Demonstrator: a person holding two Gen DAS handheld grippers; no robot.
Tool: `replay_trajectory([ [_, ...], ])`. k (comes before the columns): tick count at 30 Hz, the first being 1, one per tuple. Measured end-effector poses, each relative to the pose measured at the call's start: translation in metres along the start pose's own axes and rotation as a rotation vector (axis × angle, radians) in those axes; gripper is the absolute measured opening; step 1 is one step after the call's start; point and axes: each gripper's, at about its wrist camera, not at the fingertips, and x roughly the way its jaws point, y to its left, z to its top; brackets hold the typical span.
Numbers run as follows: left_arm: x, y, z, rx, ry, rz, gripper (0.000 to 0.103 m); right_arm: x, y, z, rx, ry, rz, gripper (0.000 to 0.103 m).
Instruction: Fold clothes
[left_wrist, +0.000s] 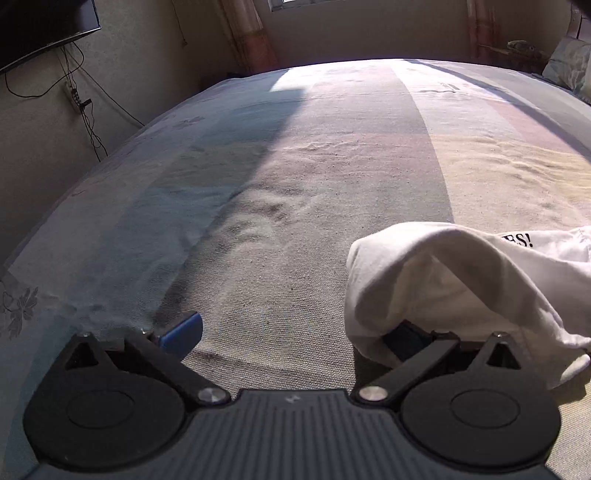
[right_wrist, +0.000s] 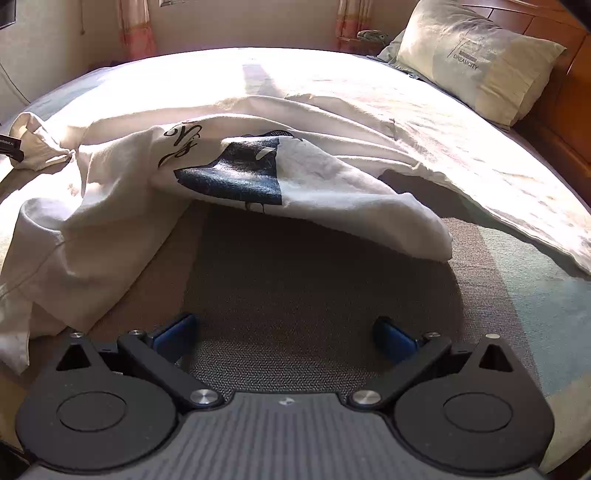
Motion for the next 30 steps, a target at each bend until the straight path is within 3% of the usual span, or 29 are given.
replay_trajectory([
  [2, -0.007, 0.015, 0.001, 0.007, -0.023, 0.068, 0.103, 0.0, 0.0, 0.0, 0.0, 0.0, 0.0, 0.103],
  [9, -0.034, 0.043, 0.016, 0.096, -0.141, 0.201, 0.103, -0.001, 0.001, -0.001, 0.001, -0.008, -0.003, 0.103],
  [11, -0.033, 0.04, 0.019, 0.117, -0.137, 0.168, 0.103, -0.001, 0.002, -0.002, 0.003, -0.01, -0.005, 0.103],
  [14, -0.027, 0.031, 0.014, 0.122, -0.107, 0.058, 0.103, -0.001, 0.002, -0.002, 0.004, -0.011, -0.008, 0.103],
  [20, -0.031, 0.008, -0.016, 0.099, -0.103, -0.013, 0.103, -0.002, 0.002, -0.001, 0.001, -0.004, -0.006, 0.103],
  [26, -0.04, -0.027, -0.045, 0.263, -0.136, -0.045, 0.103, -0.001, 0.002, -0.001, -0.001, -0.011, -0.003, 0.103],
  [30, -0.037, -0.042, -0.043, 0.261, -0.158, -0.125, 0.103, -0.001, 0.004, -0.002, 0.004, -0.017, -0.01, 0.103],
])
